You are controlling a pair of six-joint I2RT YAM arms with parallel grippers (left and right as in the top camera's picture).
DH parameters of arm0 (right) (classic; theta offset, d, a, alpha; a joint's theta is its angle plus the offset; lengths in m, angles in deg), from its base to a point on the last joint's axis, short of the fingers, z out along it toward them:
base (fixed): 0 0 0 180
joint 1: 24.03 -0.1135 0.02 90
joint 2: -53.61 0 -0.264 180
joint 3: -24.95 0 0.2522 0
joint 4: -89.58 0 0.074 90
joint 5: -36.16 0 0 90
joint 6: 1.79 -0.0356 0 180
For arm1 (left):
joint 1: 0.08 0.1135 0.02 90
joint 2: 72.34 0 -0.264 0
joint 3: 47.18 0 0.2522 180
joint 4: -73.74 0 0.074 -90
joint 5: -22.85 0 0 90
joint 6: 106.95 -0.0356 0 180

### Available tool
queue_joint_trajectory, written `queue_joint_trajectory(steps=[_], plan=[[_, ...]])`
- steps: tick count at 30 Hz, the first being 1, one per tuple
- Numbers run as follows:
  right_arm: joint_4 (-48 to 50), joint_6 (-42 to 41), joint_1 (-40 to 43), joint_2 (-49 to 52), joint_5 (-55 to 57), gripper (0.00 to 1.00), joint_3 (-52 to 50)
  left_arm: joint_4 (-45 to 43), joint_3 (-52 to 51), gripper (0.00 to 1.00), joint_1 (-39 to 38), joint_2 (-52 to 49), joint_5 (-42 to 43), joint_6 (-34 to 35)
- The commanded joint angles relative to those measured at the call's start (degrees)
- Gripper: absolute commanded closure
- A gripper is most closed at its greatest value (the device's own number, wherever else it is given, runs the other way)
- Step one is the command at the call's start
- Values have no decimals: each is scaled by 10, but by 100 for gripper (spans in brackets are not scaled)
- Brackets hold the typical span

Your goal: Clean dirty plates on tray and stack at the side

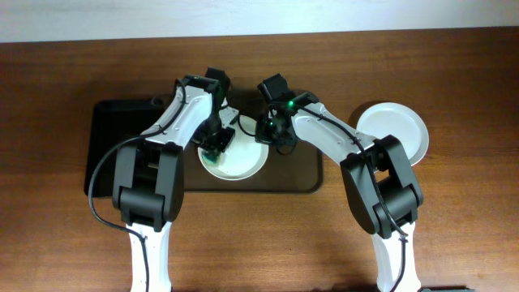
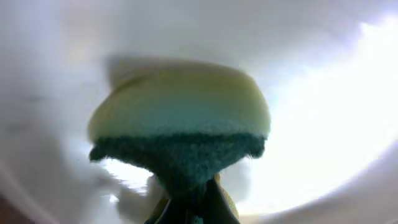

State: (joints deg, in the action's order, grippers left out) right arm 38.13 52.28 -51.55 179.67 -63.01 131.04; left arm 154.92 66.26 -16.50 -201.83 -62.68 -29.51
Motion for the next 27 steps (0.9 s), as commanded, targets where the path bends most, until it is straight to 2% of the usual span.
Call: queue_joint_trajectory(steps=[1, 4, 8, 10, 13, 16, 17, 20, 23, 24, 26, 27], plan=[[1, -22, 5, 11, 23, 96, -10, 12, -42, 100, -12, -56, 183, -98], [1, -21, 5, 11, 23, 96, -10, -20, -43, 99, -4, -56, 193, -99], [1, -21, 5, 11, 23, 96, -10, -138, -43, 99, 56, -56, 193, 57], [1, -21, 5, 11, 23, 96, -10, -213, -43, 99, 80, -56, 193, 88], [1, -20, 5, 11, 23, 96, -10, -272, -43, 99, 83, -56, 189, 101], [1, -20, 5, 11, 23, 96, -10, -264, -43, 99, 82, -56, -46, 327], [1, -20, 5, 11, 23, 96, -10, -262, -43, 99, 81, -56, -83, 351], [2, -21, 5, 11, 23, 96, -10, -221, -43, 99, 53, -56, -212, 345], [3, -21, 5, 11, 23, 96, -10, -135, -43, 100, 21, -56, -217, 249], [3, -21, 5, 11, 21, 96, -10, -119, -43, 99, 12, -56, -193, 191], [2, -21, 5, 11, 21, 96, -10, -82, -43, 100, -1, -56, -33, 28], [2, -21, 5, 11, 20, 96, -10, -77, -43, 100, 1, -56, 27, -5]])
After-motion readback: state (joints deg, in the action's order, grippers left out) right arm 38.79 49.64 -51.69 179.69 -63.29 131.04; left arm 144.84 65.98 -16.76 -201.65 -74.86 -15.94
